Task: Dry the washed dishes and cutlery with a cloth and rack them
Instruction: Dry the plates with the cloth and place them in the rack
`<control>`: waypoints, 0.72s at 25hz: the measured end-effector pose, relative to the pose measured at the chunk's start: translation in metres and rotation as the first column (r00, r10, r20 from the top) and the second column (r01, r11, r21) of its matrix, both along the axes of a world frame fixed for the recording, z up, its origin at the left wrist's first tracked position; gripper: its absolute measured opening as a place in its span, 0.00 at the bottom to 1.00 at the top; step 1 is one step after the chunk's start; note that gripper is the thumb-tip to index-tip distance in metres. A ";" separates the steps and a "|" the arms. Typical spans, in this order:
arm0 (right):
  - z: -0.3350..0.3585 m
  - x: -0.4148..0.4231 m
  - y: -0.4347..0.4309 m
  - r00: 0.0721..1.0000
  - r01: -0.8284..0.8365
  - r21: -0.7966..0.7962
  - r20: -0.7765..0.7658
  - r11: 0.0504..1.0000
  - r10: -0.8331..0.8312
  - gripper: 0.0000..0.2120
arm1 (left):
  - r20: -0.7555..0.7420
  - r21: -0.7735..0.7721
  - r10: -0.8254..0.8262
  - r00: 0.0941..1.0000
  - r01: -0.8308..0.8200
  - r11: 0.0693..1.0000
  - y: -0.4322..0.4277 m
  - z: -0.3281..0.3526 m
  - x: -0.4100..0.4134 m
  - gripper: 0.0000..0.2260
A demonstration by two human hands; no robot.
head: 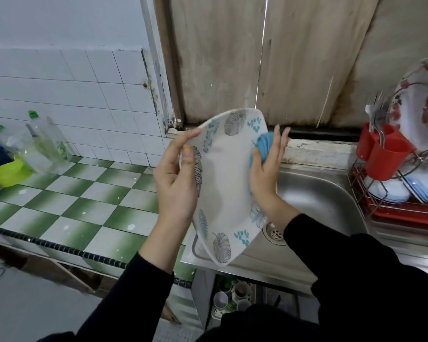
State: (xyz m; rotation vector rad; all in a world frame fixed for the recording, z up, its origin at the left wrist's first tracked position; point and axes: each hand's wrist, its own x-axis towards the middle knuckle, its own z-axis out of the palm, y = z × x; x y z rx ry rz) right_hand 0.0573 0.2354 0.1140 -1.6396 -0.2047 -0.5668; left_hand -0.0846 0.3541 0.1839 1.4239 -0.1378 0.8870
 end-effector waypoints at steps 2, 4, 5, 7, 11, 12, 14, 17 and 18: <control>0.032 -0.011 0.022 0.989 -0.042 0.017 0.143 0.999 0.039 0.28 | -0.028 0.053 0.011 1.000 -0.010 0.999 -0.011 -0.006 0.001 0.11; 0.029 -0.044 0.042 0.922 -0.189 -0.119 0.321 0.975 0.218 0.27 | -0.039 0.037 0.032 0.999 -0.031 0.999 -0.013 -0.009 0.002 0.10; 0.015 -0.063 0.046 0.858 -0.268 -0.224 0.388 0.937 0.338 0.28 | -0.044 0.006 0.047 0.998 -0.047 0.999 -0.009 -0.009 0.004 0.10; -0.030 -0.089 0.035 0.730 -0.391 -0.447 0.381 0.805 0.567 0.30 | -0.047 -0.042 0.075 0.996 -0.077 0.996 0.005 -0.010 0.005 0.09; -0.088 -0.079 -0.003 0.838 -0.405 -0.511 0.123 0.758 0.531 0.30 | 0.003 -0.021 0.081 0.997 -0.081 0.996 0.016 -0.008 0.000 0.10; -0.086 -0.065 -0.005 0.899 -0.375 -0.425 0.051 0.824 0.435 0.30 | 0.019 -0.012 0.070 0.997 -0.070 0.997 0.015 -0.005 0.000 0.10; -0.061 -0.032 -0.002 0.978 -0.207 -0.194 -0.039 0.959 0.203 0.30 | 0.043 0.004 0.042 0.998 -0.042 0.999 0.010 -0.001 -0.001 0.11; 0.001 -0.010 0.016 0.998 -0.056 -0.037 0.019 0.998 0.057 0.30 | 0.034 0.047 0.025 0.999 -0.027 0.999 -0.002 -0.002 -0.001 0.11; 0.016 -0.017 0.028 0.992 -0.072 -0.041 0.096 0.997 0.076 0.28 | 0.023 0.059 0.021 1.000 -0.022 0.998 -0.006 -0.003 -0.001 0.11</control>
